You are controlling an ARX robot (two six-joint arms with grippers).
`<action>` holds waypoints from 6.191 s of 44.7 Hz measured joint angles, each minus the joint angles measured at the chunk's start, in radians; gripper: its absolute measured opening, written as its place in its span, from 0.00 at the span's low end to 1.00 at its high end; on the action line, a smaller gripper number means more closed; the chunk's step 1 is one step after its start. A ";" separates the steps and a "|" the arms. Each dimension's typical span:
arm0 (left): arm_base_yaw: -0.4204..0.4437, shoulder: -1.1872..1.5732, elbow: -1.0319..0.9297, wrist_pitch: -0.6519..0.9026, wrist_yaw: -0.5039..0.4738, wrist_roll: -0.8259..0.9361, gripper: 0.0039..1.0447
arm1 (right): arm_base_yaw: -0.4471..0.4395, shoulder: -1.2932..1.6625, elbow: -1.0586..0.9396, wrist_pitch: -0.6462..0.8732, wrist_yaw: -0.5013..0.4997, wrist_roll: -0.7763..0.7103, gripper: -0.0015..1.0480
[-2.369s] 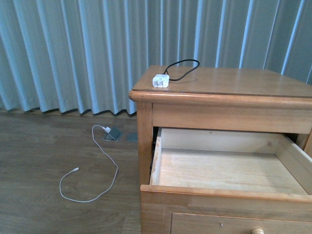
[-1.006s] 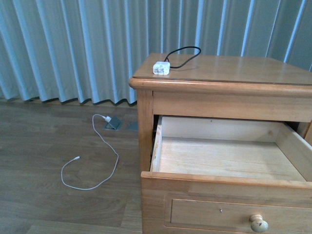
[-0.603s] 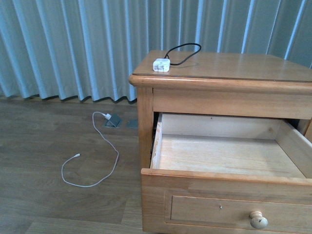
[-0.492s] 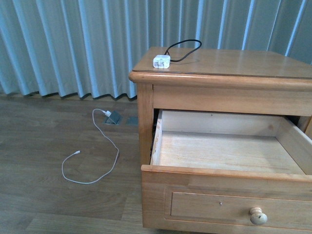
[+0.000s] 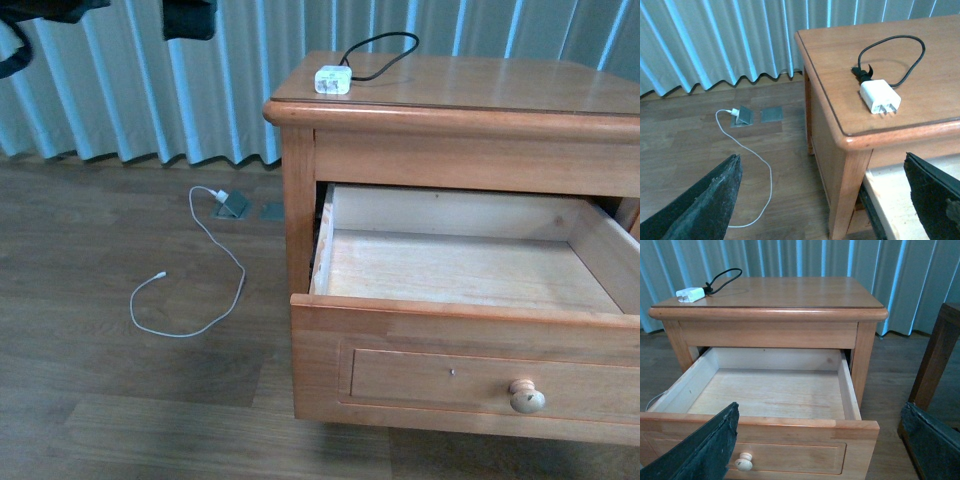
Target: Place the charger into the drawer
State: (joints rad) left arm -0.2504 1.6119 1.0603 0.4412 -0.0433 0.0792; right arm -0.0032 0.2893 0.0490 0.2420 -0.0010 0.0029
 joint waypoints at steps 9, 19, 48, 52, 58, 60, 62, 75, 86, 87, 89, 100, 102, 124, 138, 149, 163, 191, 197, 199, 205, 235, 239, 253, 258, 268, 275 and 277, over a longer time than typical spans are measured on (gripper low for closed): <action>-0.048 0.216 0.239 -0.051 -0.012 -0.013 0.94 | 0.000 0.000 0.000 0.000 0.000 0.000 0.92; -0.085 0.409 0.465 -0.104 -0.019 -0.035 0.94 | 0.000 0.000 0.000 0.000 0.000 0.000 0.92; -0.127 0.707 0.803 -0.174 -0.040 -0.062 0.94 | 0.000 0.000 0.000 0.000 0.000 0.000 0.92; -0.127 0.723 0.827 -0.179 -0.045 -0.069 0.94 | 0.000 0.000 0.000 0.000 0.000 0.000 0.92; -0.128 0.744 0.864 -0.195 -0.053 -0.069 0.94 | 0.000 0.000 0.000 0.000 0.000 0.000 0.92; -0.129 0.749 0.874 -0.200 -0.054 -0.069 0.89 | 0.000 0.000 0.000 0.000 0.000 0.000 0.92; -0.130 0.752 0.879 -0.200 -0.057 -0.069 0.80 | 0.000 0.000 0.000 0.000 0.000 0.000 0.92; -0.138 0.755 0.879 -0.196 -0.059 -0.065 0.39 | 0.000 0.000 0.000 0.000 0.000 0.000 0.92; -0.134 0.685 0.758 -0.127 -0.062 -0.066 0.38 | 0.000 0.000 0.000 0.000 0.000 0.000 0.92; -0.132 0.677 0.742 -0.119 -0.061 -0.066 0.38 | 0.000 0.000 0.000 0.000 0.000 0.000 0.92; -0.131 0.659 0.716 -0.107 -0.059 -0.066 0.38 | 0.000 0.000 0.000 0.000 0.000 0.000 0.92; -0.129 0.412 0.440 -0.017 -0.007 -0.047 0.38 | 0.000 0.000 0.000 0.000 0.000 0.000 0.92; -0.130 0.368 0.393 -0.003 0.006 -0.037 0.38 | 0.000 0.000 0.000 0.000 0.000 0.000 0.92; -0.202 0.047 -0.019 -0.008 0.143 0.098 0.38 | 0.000 0.000 0.000 0.000 0.000 0.000 0.92; -0.250 0.240 0.035 -0.014 0.148 0.112 0.38 | 0.000 0.000 0.000 0.000 0.000 0.000 0.92; -0.295 0.481 0.249 -0.044 0.118 0.100 0.38 | 0.000 0.000 0.000 0.000 0.000 0.000 0.92; -0.310 0.623 0.395 -0.089 0.088 0.094 0.54 | 0.000 0.000 0.000 0.000 0.000 0.000 0.92; -0.230 0.284 0.167 -0.010 -0.030 0.066 0.94 | 0.000 0.000 0.000 0.000 0.000 0.000 0.92; -0.184 0.130 0.078 -0.008 -0.038 0.064 0.94 | 0.000 0.000 0.000 0.000 0.000 0.000 0.92; -0.172 0.086 0.054 -0.007 -0.046 0.062 0.94 | 0.000 0.000 0.000 0.000 0.000 0.000 0.92; -0.135 -0.091 -0.052 0.016 -0.087 0.062 0.94 | 0.000 0.000 0.000 0.000 0.000 0.000 0.92; -0.328 -0.992 -0.555 -0.271 -0.615 -0.036 0.94 | 0.000 0.000 0.000 0.000 0.000 0.000 0.92; -0.372 -1.095 -0.603 -0.356 -0.723 -0.069 0.94 | 0.000 0.000 0.000 0.000 0.000 0.000 0.92; -0.347 -1.192 -0.646 -0.450 -0.720 -0.128 0.91 | 0.000 0.000 0.000 0.000 0.000 0.000 0.92; -0.247 -1.312 -0.728 -0.478 -0.441 -0.099 0.69 | 0.000 0.000 0.000 0.000 0.000 0.000 0.92; -0.072 -1.407 -0.830 -0.476 -0.261 -0.089 0.35 | 0.000 0.000 0.000 0.000 0.000 0.000 0.92; 0.014 -1.453 -0.879 -0.470 -0.182 -0.087 0.11 | 0.000 0.000 0.000 0.000 0.000 0.000 0.92; 0.035 -1.464 -0.892 -0.468 -0.164 -0.087 0.04 | 0.000 0.000 0.000 0.000 0.000 0.000 0.92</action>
State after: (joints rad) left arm -0.2150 0.1482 0.1680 -0.0265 -0.2073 -0.0082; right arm -0.0029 0.2890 0.0490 0.2420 -0.0006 0.0029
